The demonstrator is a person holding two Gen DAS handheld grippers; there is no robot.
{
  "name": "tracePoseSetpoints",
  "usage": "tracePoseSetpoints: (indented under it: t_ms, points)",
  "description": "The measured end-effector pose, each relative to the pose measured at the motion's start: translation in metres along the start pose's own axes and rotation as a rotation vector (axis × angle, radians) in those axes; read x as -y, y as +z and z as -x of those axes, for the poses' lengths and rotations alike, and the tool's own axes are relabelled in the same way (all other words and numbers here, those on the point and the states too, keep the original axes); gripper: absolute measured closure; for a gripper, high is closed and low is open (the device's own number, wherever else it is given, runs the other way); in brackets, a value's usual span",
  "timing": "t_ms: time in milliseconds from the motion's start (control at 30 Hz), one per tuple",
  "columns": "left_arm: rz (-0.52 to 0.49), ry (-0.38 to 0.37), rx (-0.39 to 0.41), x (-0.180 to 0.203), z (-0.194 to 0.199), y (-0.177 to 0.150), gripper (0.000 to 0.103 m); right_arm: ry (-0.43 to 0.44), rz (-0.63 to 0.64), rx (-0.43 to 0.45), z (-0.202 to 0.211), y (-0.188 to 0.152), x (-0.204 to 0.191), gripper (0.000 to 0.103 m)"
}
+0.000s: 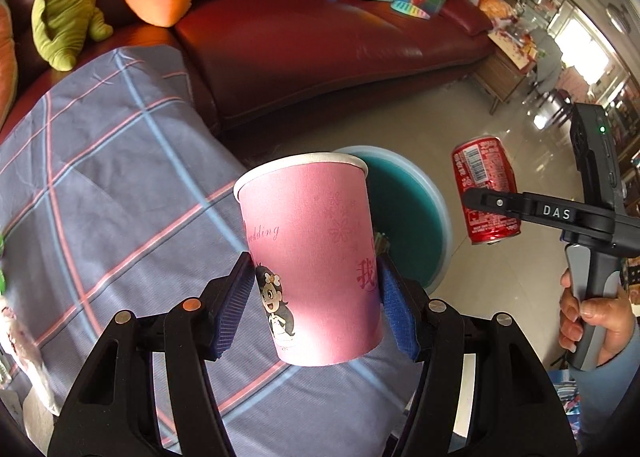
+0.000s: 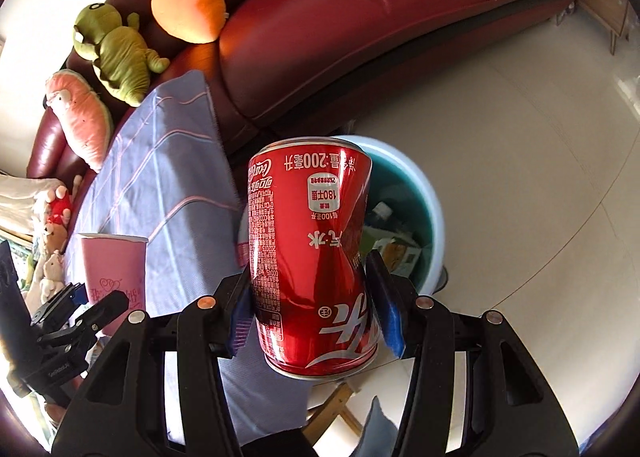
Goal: Collect trash
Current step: 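Carry the red can and pink cup over the teal bin and open both grippers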
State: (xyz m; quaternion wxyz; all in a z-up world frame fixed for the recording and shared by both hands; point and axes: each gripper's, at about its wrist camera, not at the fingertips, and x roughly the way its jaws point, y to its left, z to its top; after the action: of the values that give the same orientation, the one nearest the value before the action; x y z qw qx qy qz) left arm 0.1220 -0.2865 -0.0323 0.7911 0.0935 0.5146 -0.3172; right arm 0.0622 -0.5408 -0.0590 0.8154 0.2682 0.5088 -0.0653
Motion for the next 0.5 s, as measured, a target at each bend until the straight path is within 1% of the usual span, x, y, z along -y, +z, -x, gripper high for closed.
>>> tracePoseSetpoints:
  t_ms: [167, 267, 300, 333, 367, 400, 500]
  points:
    - [-0.033, -0.027, -0.038, 0.024, -0.026, 0.012, 0.04, 0.005, 0.002, -0.002, -0.004, 0.008, 0.004, 0.053]
    - [-0.058, -0.04, -0.068, 0.038, -0.041, 0.015, 0.037, -0.003, -0.004, -0.004, -0.005, 0.011, 0.007, 0.053]
    - [-0.061, -0.036, -0.081, 0.043, -0.046, 0.016, 0.033, -0.004, -0.007, -0.006, -0.006, 0.011, 0.009, 0.053]
    - [-0.062, -0.031, -0.091, 0.045, -0.051, 0.016, 0.023, -0.006, -0.009, -0.007, -0.006, 0.011, 0.01, 0.053]
    - [-0.061, -0.025, -0.095, 0.047, -0.054, 0.017, 0.019, -0.007, -0.01, -0.008, -0.006, 0.012, 0.011, 0.053]
    - [-0.059, -0.019, -0.094, 0.047, -0.055, 0.016, 0.016, -0.008, -0.012, -0.011, -0.007, 0.013, 0.012, 0.053]
    - [-0.047, -0.026, -0.104, 0.045, -0.059, 0.016, 0.015, -0.01, -0.015, -0.014, -0.008, 0.014, 0.014, 0.053]
